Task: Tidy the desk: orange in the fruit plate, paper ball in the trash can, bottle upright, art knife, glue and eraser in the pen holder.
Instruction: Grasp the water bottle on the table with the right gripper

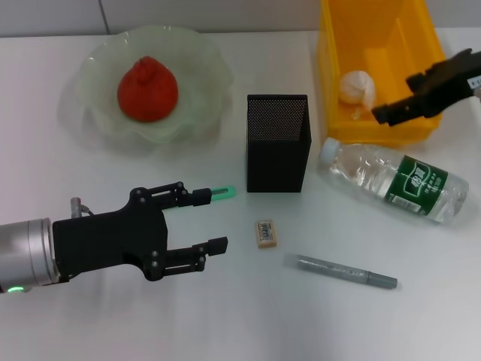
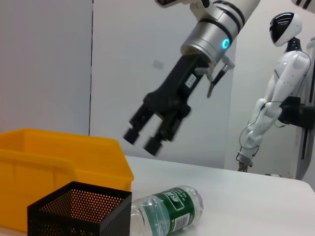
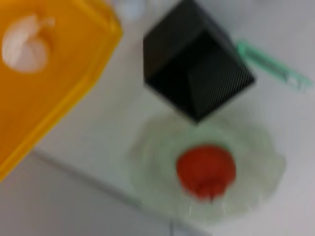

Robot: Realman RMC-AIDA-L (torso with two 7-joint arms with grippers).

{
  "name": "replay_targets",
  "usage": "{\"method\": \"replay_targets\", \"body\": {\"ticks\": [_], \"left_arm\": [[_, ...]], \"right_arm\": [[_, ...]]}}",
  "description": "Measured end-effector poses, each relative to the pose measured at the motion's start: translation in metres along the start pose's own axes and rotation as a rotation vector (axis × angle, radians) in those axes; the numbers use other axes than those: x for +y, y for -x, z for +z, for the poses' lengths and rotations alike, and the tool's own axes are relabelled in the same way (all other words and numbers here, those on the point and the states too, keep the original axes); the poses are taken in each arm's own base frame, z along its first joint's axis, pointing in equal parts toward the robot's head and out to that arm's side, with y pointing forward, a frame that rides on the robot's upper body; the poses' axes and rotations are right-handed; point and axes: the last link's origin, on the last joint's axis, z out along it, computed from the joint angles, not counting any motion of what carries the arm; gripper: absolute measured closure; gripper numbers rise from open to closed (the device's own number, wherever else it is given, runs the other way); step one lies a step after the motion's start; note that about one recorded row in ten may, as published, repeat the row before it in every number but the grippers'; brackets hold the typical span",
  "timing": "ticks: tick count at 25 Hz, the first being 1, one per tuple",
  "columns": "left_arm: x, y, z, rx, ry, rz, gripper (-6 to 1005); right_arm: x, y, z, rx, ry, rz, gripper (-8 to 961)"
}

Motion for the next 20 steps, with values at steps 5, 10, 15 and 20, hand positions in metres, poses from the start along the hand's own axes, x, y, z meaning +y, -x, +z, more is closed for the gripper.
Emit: {"method": "replay_targets", "body": {"ticks": [5,10,15,20], "left_arm": [[0.000,0.001,0.000,0.000,-0.001,-0.003,277],[0.001,0.001,0.000,-0.001,-0.002,-0.006,277],[0.002,0.002,-0.001,-0.002,-0.004,0.000,278],[0.002,0.003,-0.001,-0.003,-0.002,0.000,278]], "right_arm": [[0.010,0.003,0.001,0.147,-0.028,-0.024,147],[0.016,0.002,0.008,0.235,0.002,-0.032,146],[0.017,-0.002,0.017,0.275,0.030,-0.045,146],[0.012,-0.009,0.022,0.326,0.010,-0.063,145]]}}
